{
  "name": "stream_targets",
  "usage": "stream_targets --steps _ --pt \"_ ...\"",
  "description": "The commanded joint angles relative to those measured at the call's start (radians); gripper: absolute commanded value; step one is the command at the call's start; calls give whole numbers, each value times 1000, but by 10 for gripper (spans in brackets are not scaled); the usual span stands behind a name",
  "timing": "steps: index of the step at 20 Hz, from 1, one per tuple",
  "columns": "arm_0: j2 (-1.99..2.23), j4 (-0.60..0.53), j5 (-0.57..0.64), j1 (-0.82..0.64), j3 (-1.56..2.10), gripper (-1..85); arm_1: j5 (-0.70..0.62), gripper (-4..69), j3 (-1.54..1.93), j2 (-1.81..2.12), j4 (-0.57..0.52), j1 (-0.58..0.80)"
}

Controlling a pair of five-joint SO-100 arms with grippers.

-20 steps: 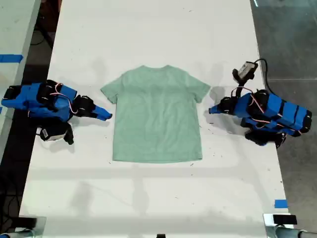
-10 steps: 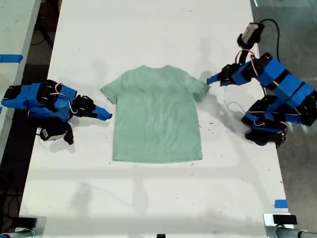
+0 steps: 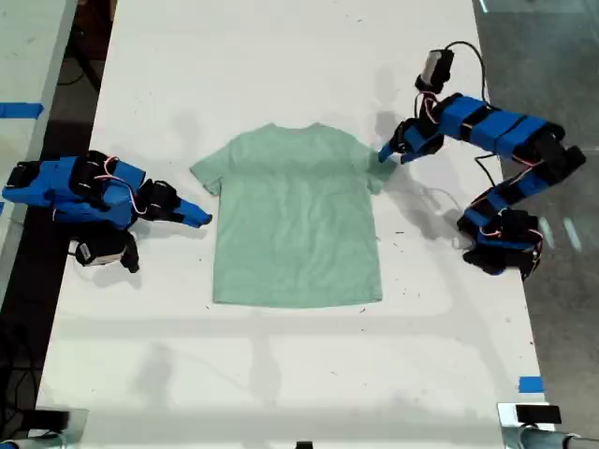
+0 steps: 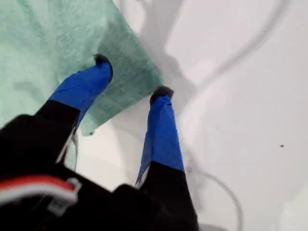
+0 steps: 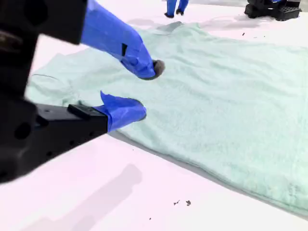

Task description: Fold t shirt

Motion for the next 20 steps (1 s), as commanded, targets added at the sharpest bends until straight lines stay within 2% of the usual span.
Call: stream_targets --steps 1,4,5,6,9,12,14,16,18,20 --pt "9 3 -15 11 14 101 9 164 101 -52 -209 -15" --pt "9 3 -15 11 14 102 12 137 109 -57 -212 -18" --pt "9 3 -15 11 14 102 15 50 114 -58 -213 -15" --pt "9 3 -15 11 14 103 17 12 117 -58 -216 -14" --pt "9 3 -15 11 14 103 15 13 101 -29 -198 -12" --pt "9 3 -15 11 14 103 -6 13 -124 40 12 -57" --pt "9 3 -15 11 14 103 -15 13 -360 25 167 -133" --pt "9 3 -15 11 14 103 -6 13 -558 -11 253 -233" --pt "9 3 -15 11 14 103 15 13 -646 -46 236 -342" --pt "9 3 -15 11 14 103 34 13 -672 -112 167 -428"
